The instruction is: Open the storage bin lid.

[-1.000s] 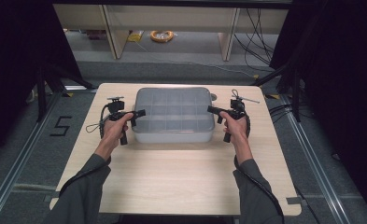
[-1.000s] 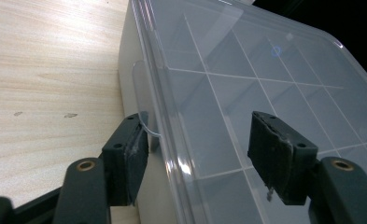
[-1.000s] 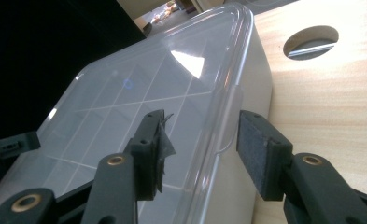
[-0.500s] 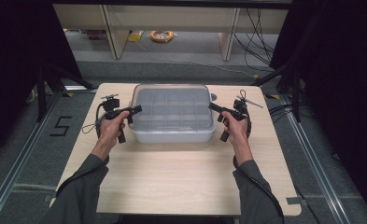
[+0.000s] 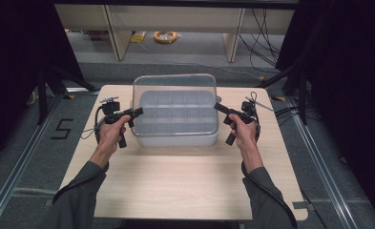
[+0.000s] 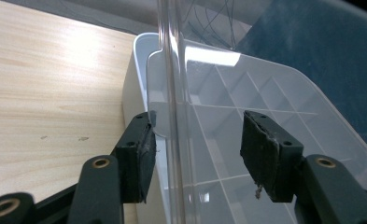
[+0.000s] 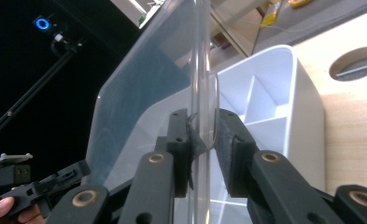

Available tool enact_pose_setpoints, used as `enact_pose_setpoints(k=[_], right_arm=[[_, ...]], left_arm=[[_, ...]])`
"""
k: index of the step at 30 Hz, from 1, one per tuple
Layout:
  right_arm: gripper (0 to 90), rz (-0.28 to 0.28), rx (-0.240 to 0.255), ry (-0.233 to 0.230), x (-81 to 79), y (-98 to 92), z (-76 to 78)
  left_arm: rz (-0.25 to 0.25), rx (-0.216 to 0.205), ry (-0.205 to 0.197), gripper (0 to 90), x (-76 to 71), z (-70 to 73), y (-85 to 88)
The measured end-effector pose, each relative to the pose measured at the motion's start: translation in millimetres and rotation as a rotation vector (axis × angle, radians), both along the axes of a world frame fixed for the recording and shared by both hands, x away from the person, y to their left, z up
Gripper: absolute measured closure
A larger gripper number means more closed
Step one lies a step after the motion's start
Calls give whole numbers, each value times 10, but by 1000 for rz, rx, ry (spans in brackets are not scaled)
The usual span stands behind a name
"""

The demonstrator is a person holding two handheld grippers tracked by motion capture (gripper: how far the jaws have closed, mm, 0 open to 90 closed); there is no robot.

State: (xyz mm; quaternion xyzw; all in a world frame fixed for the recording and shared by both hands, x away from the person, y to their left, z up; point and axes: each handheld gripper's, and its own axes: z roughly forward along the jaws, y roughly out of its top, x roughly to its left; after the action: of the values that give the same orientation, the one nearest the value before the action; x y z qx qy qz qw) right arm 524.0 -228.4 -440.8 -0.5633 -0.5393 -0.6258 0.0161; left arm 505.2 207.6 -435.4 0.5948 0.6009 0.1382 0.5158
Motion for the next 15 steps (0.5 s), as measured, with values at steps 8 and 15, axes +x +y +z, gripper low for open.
enact_pose_setpoints(k=[8,15], right_arm=[[783,15,-8,-58,-192,-30,226],[777,23,-46,-81,-379,-69,338]], left_arm=[[-5,2,-26,466,-182,190,-5],[-6,52,-56,477,-448,348,-51]])
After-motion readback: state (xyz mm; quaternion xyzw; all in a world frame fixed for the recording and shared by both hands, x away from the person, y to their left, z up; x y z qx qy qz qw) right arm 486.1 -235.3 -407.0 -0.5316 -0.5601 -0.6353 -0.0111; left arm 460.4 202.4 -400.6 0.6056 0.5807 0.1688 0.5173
